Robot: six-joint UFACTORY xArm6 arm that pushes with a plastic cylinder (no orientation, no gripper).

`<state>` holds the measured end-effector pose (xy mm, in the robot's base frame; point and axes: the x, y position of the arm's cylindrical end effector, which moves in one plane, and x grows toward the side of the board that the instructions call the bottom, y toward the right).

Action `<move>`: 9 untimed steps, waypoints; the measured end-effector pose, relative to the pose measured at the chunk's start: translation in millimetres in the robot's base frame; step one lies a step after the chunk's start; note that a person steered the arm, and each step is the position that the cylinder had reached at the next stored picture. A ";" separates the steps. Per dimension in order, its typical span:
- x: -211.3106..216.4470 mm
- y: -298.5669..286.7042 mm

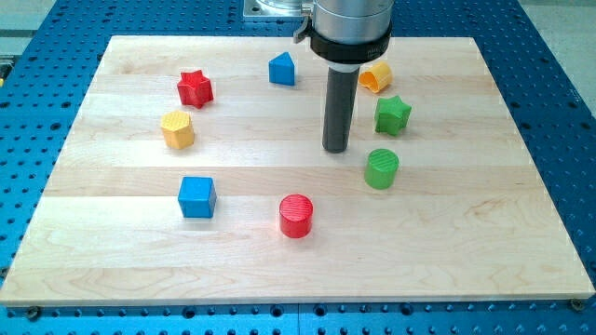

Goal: Move the green star to the top of the green circle

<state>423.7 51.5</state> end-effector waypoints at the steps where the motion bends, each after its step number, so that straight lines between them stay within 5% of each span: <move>1: 0.1 0.0; 3: 1.1 0.9; 5: -47.8 1.1; 6: -82.6 49.7; 8: -47.2 118.7; 9: -57.2 83.2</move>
<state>366.5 134.6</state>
